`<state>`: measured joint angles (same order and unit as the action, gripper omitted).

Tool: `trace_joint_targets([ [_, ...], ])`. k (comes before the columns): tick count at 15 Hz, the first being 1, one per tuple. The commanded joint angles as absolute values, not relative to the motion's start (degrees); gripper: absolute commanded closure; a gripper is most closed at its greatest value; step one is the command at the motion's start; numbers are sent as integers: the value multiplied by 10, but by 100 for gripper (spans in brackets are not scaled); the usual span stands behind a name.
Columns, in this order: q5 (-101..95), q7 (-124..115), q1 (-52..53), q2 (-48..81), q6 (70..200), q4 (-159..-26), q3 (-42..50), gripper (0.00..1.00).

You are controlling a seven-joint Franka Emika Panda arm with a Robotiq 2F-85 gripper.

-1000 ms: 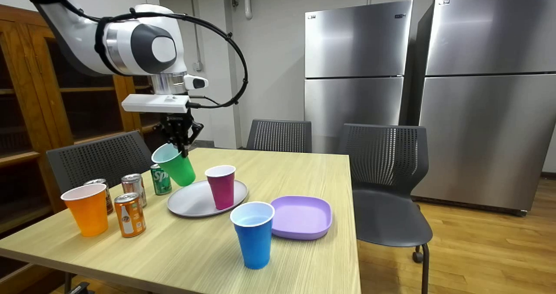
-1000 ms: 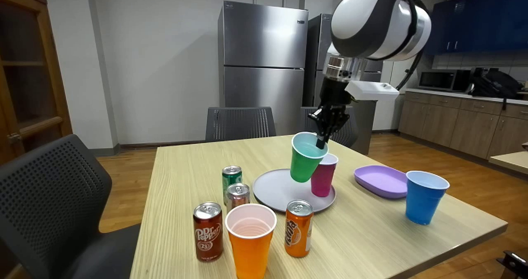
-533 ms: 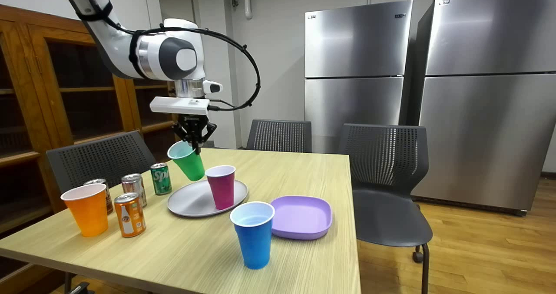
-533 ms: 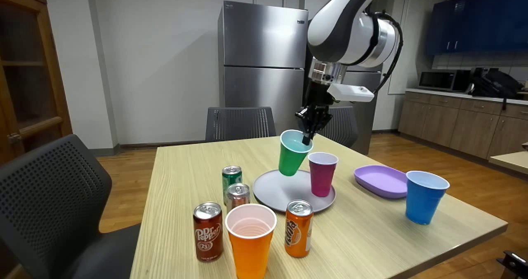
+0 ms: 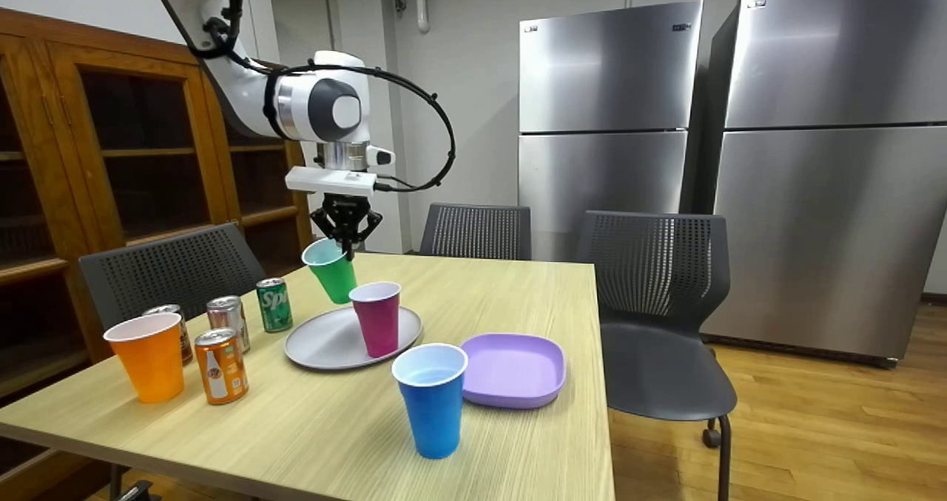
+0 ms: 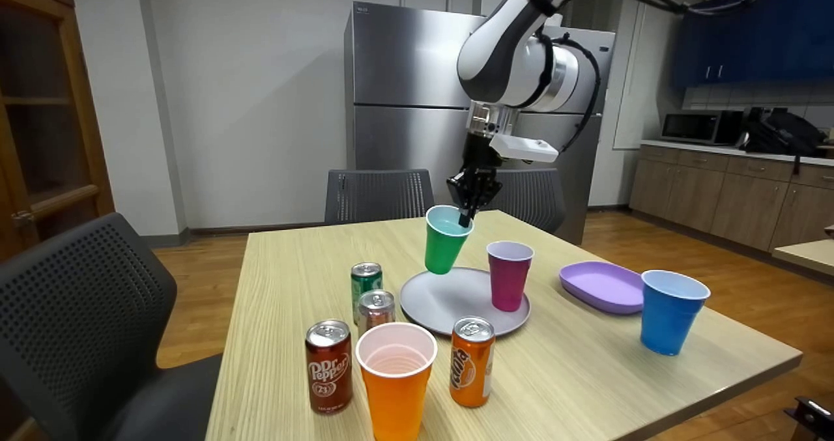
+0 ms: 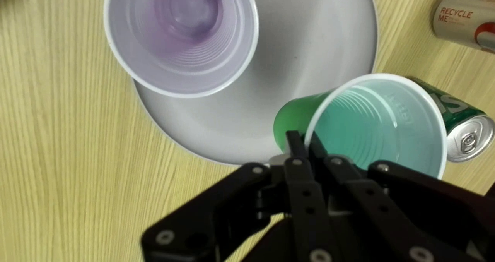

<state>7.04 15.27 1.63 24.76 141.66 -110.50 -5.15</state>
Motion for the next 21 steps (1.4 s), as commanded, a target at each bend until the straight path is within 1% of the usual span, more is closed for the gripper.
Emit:
trace_joint_targets([
  [1, 81, 164, -2, 300, 1355, -1019, -69, 99],
  [11, 72, 154, -8, 398, 1281, -891, -63, 99],
  [21, 69, 149, -13, 457, 1220, -806, -60, 99],
])
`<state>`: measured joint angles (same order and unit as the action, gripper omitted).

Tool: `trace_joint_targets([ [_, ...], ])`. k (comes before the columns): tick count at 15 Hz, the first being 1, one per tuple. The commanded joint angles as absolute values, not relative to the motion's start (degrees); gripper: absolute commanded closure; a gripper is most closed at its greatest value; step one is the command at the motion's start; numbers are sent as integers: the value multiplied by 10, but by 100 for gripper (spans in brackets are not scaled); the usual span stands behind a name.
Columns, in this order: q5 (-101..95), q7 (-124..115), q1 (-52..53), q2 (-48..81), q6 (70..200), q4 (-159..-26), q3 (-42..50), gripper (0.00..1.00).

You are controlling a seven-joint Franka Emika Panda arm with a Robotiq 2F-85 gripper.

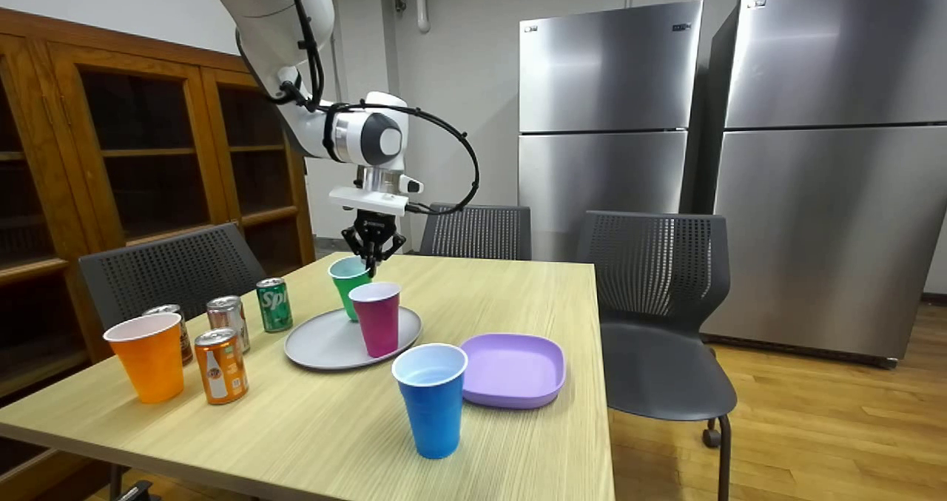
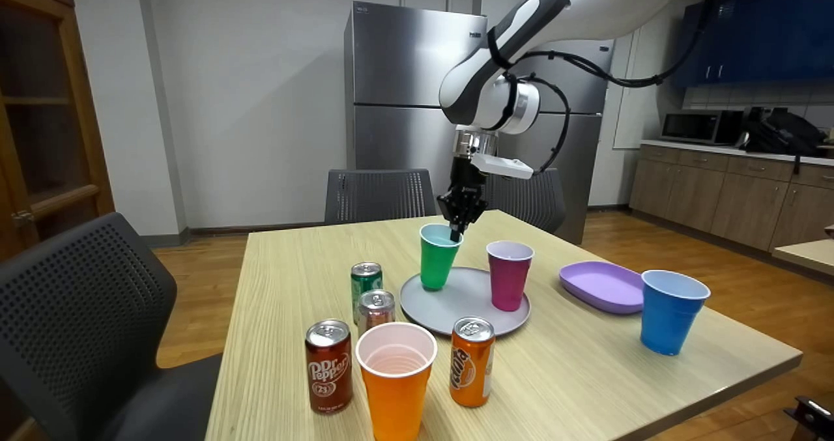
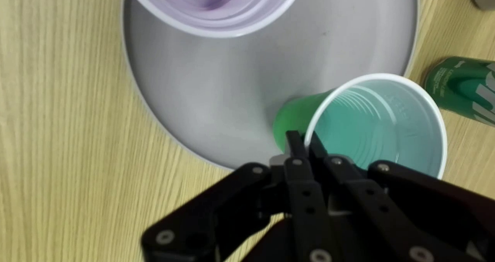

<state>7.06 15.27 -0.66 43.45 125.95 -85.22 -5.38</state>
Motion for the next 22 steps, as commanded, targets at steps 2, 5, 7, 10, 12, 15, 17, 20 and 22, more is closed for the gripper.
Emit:
trace_joint_targets([
  [2, 69, 148, -12, 463, 1211, -796, -60, 99],
  [5, 68, 148, -11, 471, 1199, -783, -60, 81],
  [7, 68, 147, -11, 473, 1194, -778, -59, 64],
  [10, 68, 147, -11, 473, 1192, -775, -59, 41],
  [12, 68, 146, -11, 470, 1192, -777, -59, 26],
  [15, 69, 147, -12, 461, 1199, -786, -59, 4],
  [17, 71, 149, -13, 453, 1204, -793, -60, 0],
  [20, 73, 151, -17, 437, 1214, -811, -60, 0],
  [22, 74, 153, -20, 421, 1221, -826, -59, 0],
])
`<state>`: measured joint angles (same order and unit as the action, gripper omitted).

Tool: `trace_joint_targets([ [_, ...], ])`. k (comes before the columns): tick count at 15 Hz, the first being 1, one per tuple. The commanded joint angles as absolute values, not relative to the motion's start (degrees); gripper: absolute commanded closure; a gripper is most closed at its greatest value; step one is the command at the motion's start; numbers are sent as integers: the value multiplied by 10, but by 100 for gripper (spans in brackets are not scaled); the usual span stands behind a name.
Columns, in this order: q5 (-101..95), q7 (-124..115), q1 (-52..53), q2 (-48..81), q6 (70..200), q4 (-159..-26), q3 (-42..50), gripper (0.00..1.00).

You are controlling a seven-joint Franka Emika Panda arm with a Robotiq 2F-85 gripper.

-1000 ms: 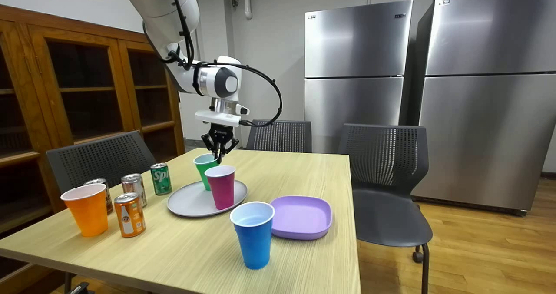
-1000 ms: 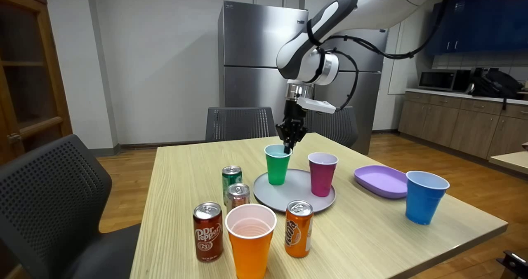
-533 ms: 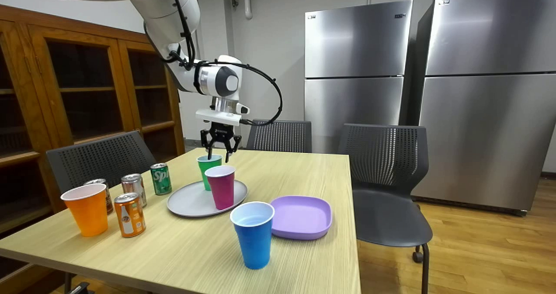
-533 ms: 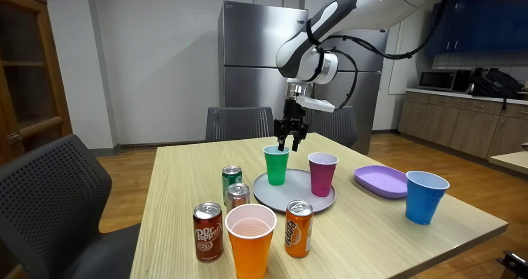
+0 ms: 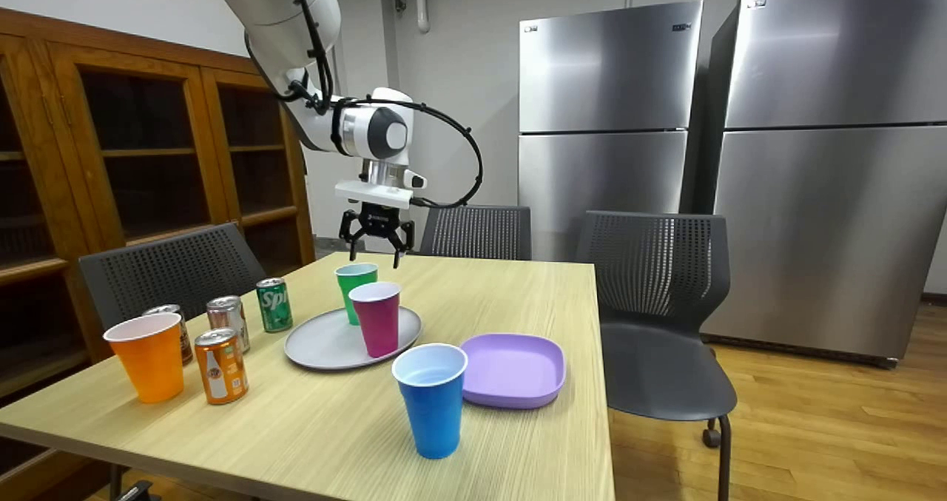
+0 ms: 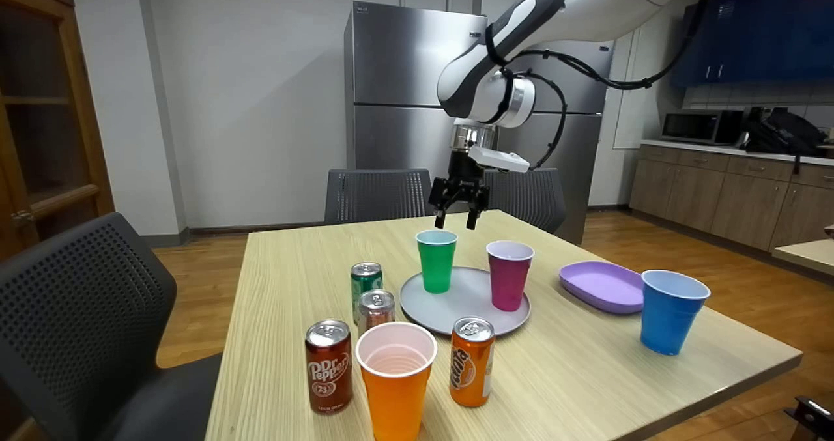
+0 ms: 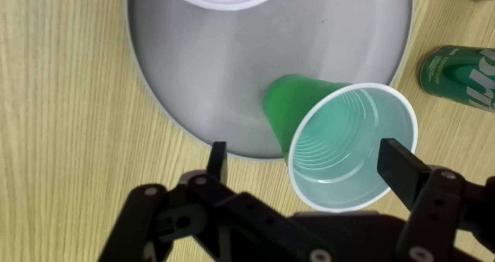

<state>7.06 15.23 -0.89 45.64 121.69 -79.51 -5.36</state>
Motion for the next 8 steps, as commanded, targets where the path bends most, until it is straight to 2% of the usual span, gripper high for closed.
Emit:
trace_joint_targets([
  [1, 75, 153, -22, 409, 1225, -839, -59, 0],
  [8, 74, 152, -36, 322, 1268, -949, -51, 0],
])
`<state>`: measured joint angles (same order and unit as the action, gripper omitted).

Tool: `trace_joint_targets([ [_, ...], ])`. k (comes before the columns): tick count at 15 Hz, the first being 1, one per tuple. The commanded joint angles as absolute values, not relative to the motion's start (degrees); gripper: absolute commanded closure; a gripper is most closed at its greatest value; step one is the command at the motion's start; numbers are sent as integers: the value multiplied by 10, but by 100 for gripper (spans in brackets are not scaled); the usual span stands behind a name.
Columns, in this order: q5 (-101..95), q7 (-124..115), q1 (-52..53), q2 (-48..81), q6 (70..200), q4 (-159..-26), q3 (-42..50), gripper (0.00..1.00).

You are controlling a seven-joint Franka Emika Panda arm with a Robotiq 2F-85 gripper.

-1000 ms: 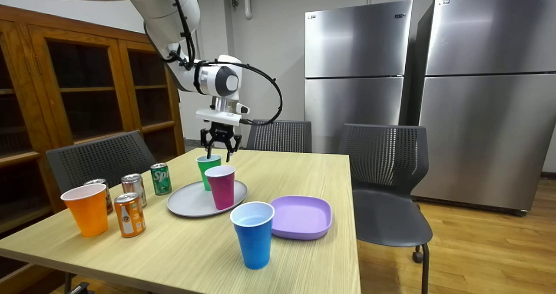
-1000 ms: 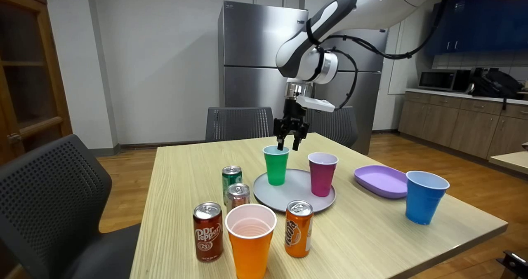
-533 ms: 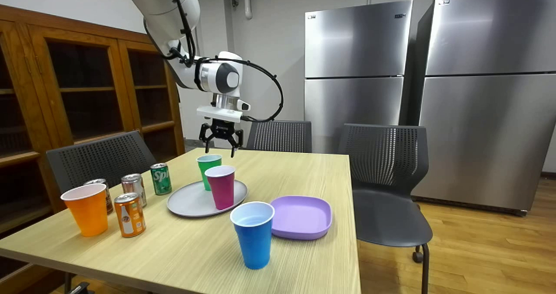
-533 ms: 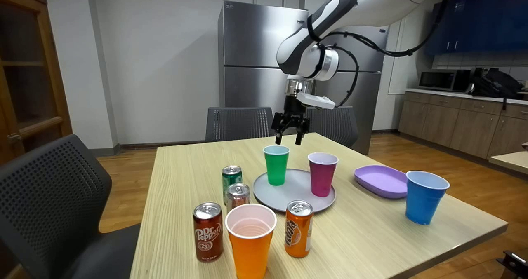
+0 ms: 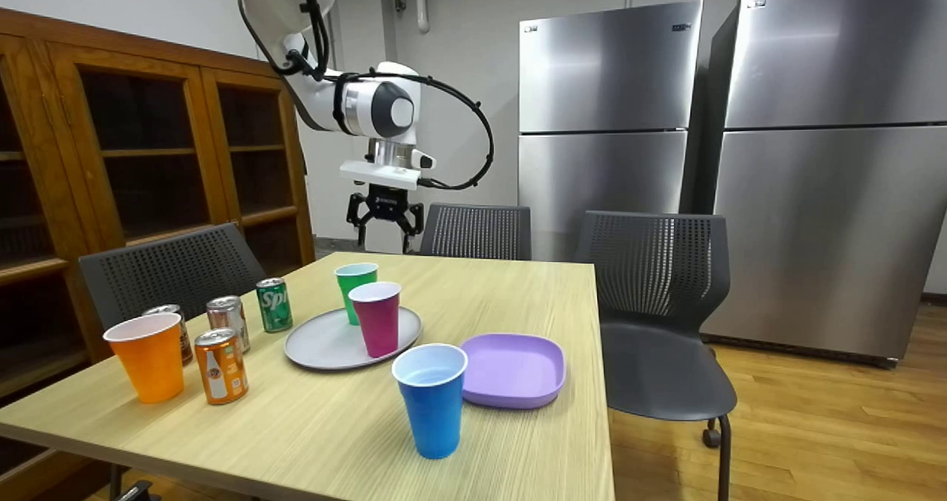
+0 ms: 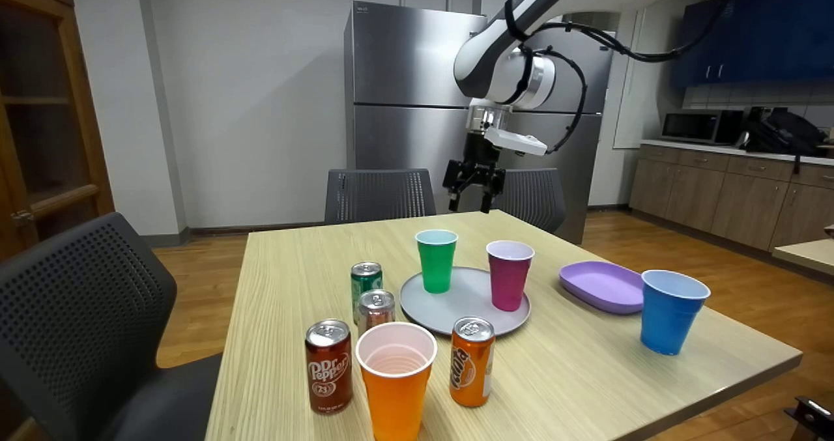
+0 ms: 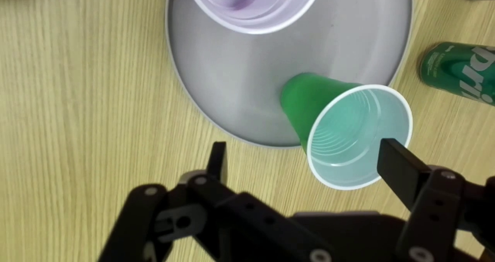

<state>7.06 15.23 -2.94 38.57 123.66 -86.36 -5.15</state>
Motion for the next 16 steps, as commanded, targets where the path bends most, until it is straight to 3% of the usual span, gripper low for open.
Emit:
trace_joint_targets([
  [1, 74, 152, -38, 305, 1279, -973, -49, 0],
  [16, 68, 120, -37, 87, 1393, -1312, -3, 0],
])
